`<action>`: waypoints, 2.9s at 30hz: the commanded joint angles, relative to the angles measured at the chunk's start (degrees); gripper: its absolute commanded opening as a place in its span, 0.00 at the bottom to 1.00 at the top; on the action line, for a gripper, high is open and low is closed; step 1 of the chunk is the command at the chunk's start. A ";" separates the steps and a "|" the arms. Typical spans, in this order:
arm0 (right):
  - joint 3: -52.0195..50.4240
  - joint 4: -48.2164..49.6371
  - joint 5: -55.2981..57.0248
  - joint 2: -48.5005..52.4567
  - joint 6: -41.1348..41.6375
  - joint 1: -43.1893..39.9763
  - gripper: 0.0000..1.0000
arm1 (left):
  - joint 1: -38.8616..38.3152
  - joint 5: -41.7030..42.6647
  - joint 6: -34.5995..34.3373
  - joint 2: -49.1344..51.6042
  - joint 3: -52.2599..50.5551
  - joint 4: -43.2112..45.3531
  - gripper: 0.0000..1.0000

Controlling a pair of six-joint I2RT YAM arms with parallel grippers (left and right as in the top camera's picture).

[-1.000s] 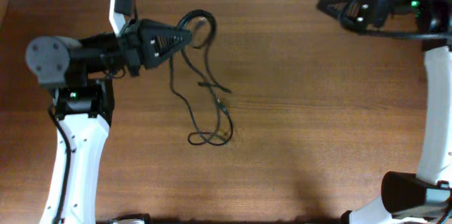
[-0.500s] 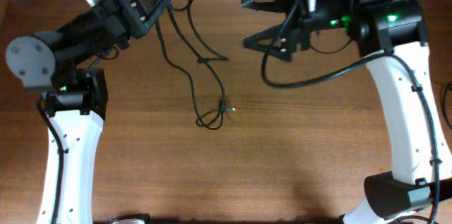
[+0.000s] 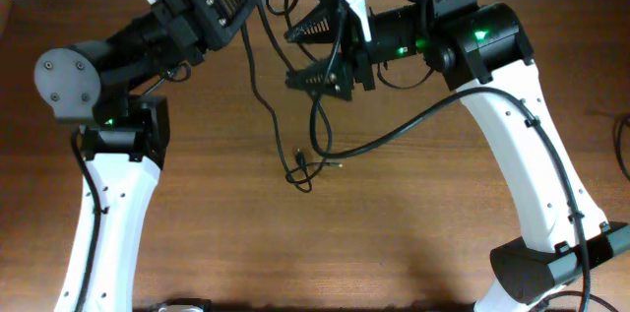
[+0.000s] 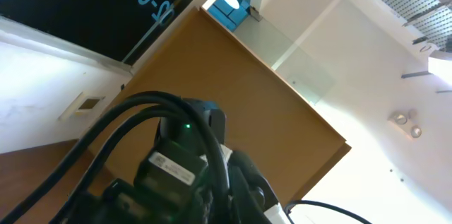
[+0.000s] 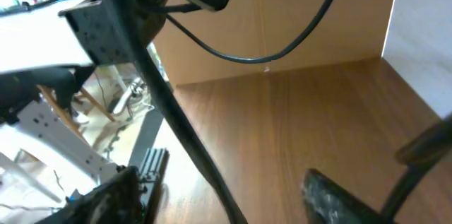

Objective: Untangle cables

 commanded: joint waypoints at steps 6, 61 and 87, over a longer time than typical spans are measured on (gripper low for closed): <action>0.07 -0.02 -0.02 0.90 -0.11 0.39 0.04 | -1.49 -3.39 2.08 -0.50 1.44 0.26 0.00; 0.09 -1.99 -8.48 0.83 4.72 -65.75 0.04 | 42.14 19.87 -6.54 -0.50 1.44 -0.96 0.27; 0.07 106.64 -20.33 5.57 98.07 -42.29 0.04 | 32.61 23.26 -3.30 -0.50 1.42 -1.03 0.27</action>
